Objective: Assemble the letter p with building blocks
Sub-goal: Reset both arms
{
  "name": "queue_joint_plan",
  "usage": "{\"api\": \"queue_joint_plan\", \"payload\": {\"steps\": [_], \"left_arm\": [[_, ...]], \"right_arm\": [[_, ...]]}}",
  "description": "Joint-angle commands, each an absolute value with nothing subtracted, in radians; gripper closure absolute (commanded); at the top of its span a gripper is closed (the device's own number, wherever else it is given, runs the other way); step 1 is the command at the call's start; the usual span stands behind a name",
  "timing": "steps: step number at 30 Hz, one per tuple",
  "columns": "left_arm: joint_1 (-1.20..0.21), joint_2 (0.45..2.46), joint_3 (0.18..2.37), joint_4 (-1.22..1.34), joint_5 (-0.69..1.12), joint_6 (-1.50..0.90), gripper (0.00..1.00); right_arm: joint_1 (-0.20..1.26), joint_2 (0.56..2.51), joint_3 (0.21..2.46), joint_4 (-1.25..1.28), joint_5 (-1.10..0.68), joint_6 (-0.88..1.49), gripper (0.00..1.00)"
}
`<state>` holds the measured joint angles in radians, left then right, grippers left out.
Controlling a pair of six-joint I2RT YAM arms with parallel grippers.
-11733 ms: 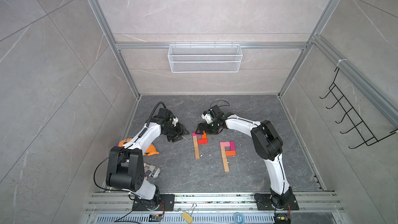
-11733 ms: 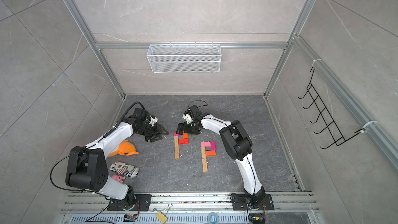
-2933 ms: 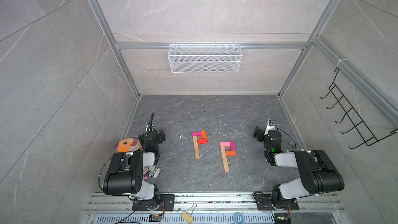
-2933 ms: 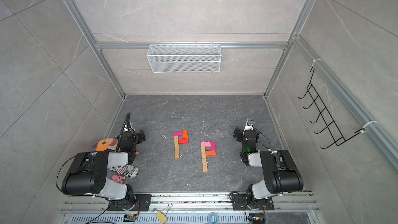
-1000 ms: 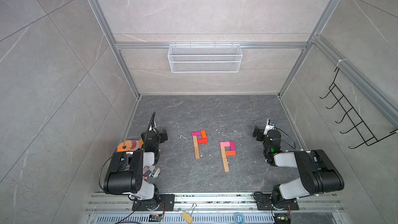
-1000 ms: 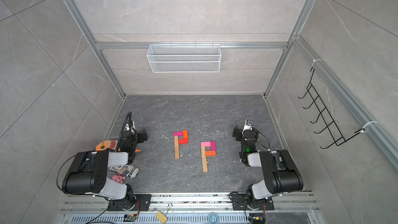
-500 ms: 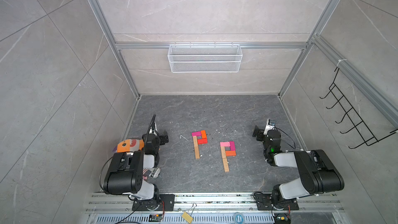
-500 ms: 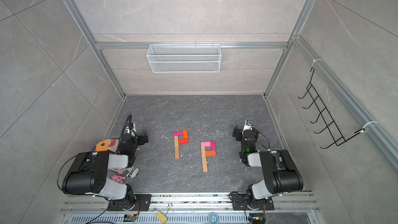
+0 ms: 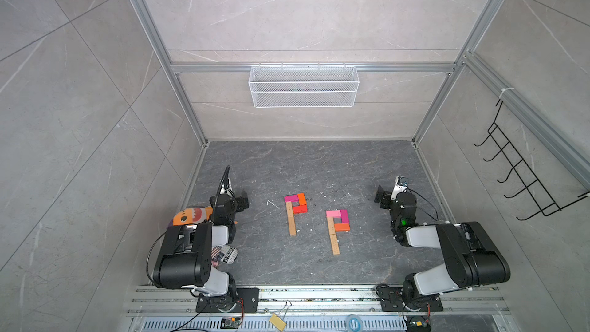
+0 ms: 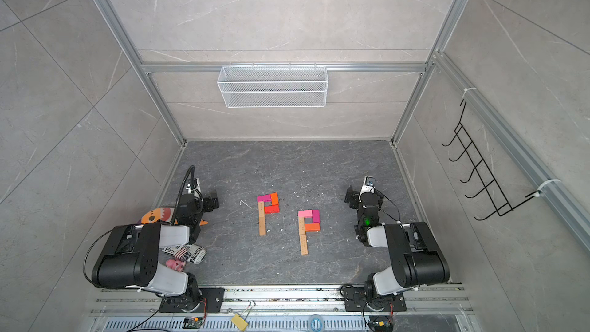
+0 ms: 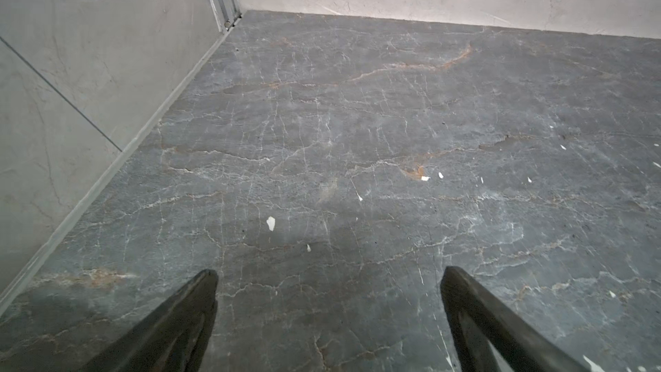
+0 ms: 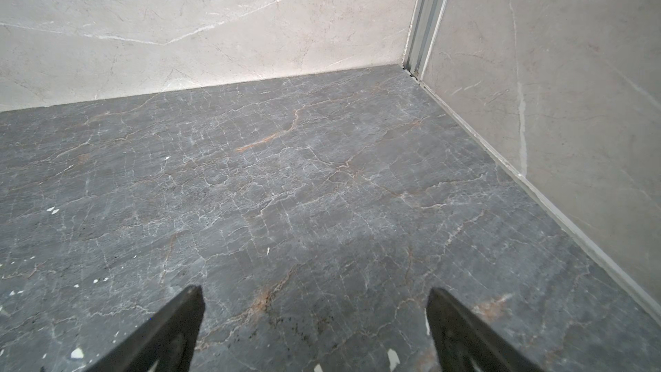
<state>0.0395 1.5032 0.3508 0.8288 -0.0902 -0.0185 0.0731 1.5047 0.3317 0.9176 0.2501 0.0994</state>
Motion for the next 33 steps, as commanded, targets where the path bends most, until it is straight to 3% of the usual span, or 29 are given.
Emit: {"api": "queue_joint_plan", "payload": {"steps": [1,10,20,33], "left_arm": [[0.044,1.496,0.364,0.828,-0.045,0.004,0.00],[0.043,1.480,0.231,1.067,-0.116,-0.025,0.00],[0.051,1.496,0.374,0.813,-0.020,0.004,0.00],[0.053,1.496,0.370,0.818,-0.032,-0.001,0.00]], "right_arm": [[0.079,1.506,0.327,0.934,0.267,0.081,0.00],[0.079,1.505,0.325,0.934,0.267,0.080,0.00],[0.079,1.506,0.325,0.935,0.267,0.080,0.00],[0.080,1.506,0.324,0.935,0.267,0.081,0.00]]}}
